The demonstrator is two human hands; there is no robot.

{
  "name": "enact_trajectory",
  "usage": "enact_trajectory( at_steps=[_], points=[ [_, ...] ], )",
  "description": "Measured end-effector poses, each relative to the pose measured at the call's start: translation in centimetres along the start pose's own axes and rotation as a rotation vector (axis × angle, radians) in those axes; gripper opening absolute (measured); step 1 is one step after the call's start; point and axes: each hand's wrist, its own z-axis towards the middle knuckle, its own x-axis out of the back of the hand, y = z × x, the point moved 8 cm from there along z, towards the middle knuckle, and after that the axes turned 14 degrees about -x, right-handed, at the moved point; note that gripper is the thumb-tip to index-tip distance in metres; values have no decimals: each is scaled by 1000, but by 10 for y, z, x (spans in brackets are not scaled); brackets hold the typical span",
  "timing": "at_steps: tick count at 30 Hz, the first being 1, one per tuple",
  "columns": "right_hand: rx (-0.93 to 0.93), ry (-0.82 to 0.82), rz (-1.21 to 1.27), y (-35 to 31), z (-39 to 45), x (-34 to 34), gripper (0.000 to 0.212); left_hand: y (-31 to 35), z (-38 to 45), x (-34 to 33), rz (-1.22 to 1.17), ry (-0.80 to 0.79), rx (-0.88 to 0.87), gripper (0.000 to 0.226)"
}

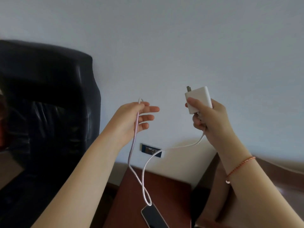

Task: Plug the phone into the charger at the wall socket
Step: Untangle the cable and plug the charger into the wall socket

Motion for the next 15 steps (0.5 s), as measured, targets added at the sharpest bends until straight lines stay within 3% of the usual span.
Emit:
enact_trajectory(
  at_steps=[9, 15],
  points=[
    [-109, 205, 61, 134, 14, -16, 15, -75, -8, 75, -130, 109, 131, 28],
    [-164, 372, 4, 217, 30, -19, 15, -108, -4, 101, -121, 98, 93, 29]
  ],
)
